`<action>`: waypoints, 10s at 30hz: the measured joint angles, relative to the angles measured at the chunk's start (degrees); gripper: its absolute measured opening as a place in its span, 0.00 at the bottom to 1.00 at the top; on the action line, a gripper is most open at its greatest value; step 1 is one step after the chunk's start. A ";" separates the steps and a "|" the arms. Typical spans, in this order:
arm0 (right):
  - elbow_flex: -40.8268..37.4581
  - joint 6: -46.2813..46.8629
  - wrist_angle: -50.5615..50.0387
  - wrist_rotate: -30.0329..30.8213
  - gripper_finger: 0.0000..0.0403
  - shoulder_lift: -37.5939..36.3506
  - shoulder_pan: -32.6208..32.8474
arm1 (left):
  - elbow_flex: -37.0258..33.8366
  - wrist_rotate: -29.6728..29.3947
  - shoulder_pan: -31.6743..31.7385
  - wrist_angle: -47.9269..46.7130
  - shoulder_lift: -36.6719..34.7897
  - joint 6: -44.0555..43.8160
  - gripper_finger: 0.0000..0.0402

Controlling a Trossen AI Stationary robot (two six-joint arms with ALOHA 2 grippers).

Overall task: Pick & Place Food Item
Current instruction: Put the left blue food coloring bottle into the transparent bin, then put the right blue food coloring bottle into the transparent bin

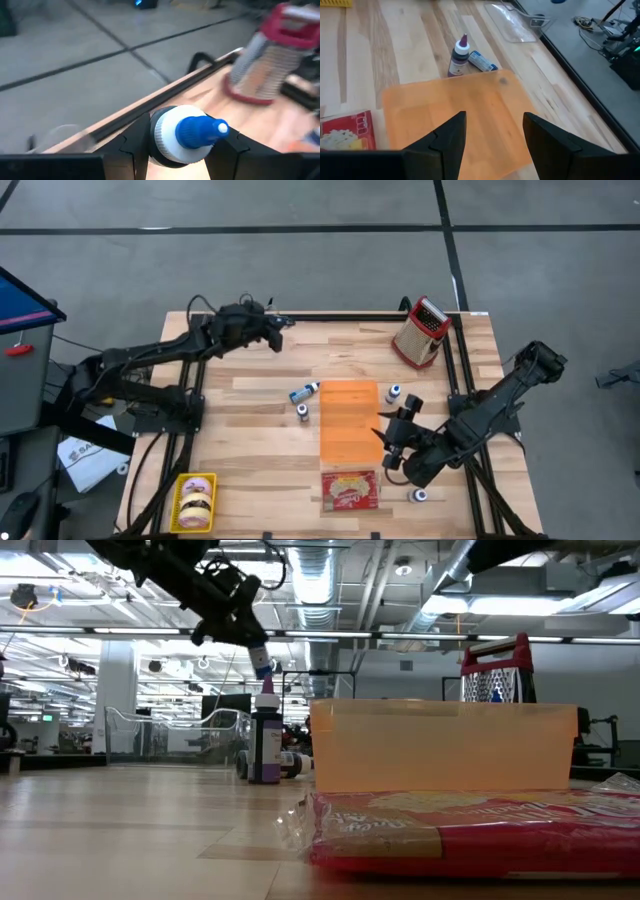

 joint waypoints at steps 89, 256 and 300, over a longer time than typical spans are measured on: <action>-4.24 1.51 5.50 0.03 0.47 -0.50 -0.92 | -1.77 31.27 2.09 -31.73 -6.02 19.36 0.44; -29.83 -14.20 8.47 -34.97 0.61 -21.53 -40.38 | -10.80 13.51 -32.97 32.60 -2.78 22.30 0.73; -55.90 1.64 37.75 -15.20 0.61 -33.03 -25.82 | -11.22 13.51 -33.03 30.70 -2.78 19.50 0.73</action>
